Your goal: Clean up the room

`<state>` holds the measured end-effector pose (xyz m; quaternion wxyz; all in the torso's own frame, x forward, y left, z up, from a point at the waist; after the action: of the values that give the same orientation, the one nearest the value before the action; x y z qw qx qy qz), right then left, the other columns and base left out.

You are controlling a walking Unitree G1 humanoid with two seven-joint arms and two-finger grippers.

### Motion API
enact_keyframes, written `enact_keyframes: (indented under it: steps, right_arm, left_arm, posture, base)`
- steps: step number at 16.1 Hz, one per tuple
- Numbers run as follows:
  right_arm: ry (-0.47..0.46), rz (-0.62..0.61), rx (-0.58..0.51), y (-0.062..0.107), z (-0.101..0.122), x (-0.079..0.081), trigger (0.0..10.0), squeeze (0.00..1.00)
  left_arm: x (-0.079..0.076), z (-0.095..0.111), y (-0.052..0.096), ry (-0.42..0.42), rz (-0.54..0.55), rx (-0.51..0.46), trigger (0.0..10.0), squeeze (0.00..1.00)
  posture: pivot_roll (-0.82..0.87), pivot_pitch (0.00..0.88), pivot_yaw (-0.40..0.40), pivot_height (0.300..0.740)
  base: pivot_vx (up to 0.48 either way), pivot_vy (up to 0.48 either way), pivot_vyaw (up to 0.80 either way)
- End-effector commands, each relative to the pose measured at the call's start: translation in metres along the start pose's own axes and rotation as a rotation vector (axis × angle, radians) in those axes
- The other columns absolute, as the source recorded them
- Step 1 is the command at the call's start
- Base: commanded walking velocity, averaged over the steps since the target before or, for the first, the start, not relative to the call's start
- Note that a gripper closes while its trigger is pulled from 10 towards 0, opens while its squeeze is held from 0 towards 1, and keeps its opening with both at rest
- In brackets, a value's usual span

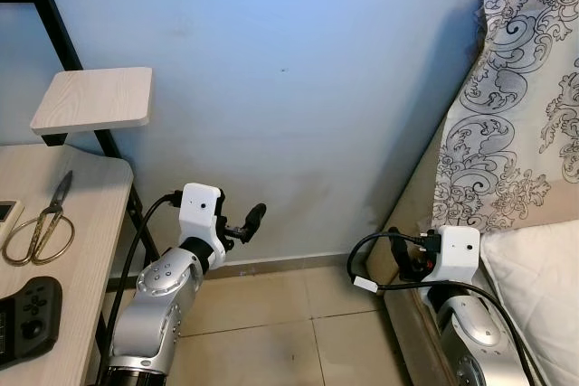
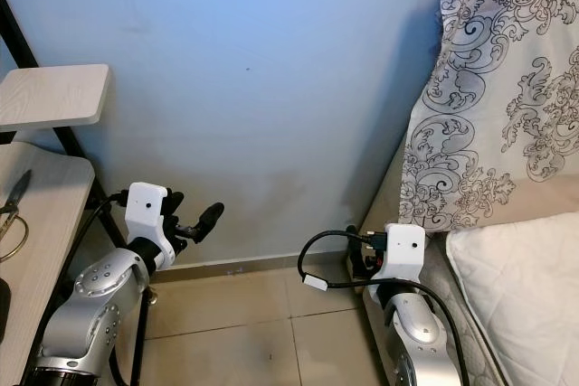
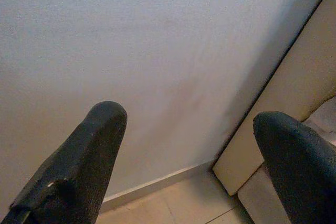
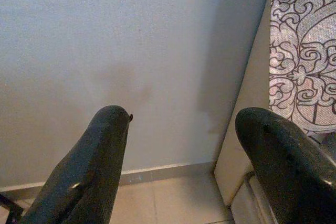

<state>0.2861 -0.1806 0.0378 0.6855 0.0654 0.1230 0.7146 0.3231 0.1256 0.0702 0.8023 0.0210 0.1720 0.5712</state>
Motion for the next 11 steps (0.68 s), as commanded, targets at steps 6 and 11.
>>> enact_keyframes:
  steps: [6, 11]
  right_arm:
    - [-0.003, -0.012, -0.023, -0.001, 0.007, -0.003, 10.0, 0.00]
    - [0.070, -0.040, -0.105, -0.029, 0.030, -0.008, 10.0, 0.00]
  left_arm:
    - [0.001, -0.001, -0.001, -0.004, 0.006, 0.006, 10.0, 0.00]
    - [-0.005, 0.008, -0.029, -0.135, -0.066, -0.033, 10.0, 0.00]
  posture:
    - [-0.02, 0.000, -0.040, 0.740]
    - [-0.08, 0.000, 0.019, 0.740]
  base:
    - [0.000, 0.000, 0.00]
    - [0.000, -0.096, 0.00]
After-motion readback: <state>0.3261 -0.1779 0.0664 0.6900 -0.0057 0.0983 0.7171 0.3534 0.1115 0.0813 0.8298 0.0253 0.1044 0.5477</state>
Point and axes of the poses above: a point about 5 cm out from each wrist's last joint towards the gripper, its own y axis pointing back from the gripper into the wrist, its own z axis along the axis of the wrist's last joint, x = y × z, the point moved 6 cm from there along -y, pointing out of the wrist towards the gripper, and after that the axes turned 8 degrees about y, right-handed, at the moved point
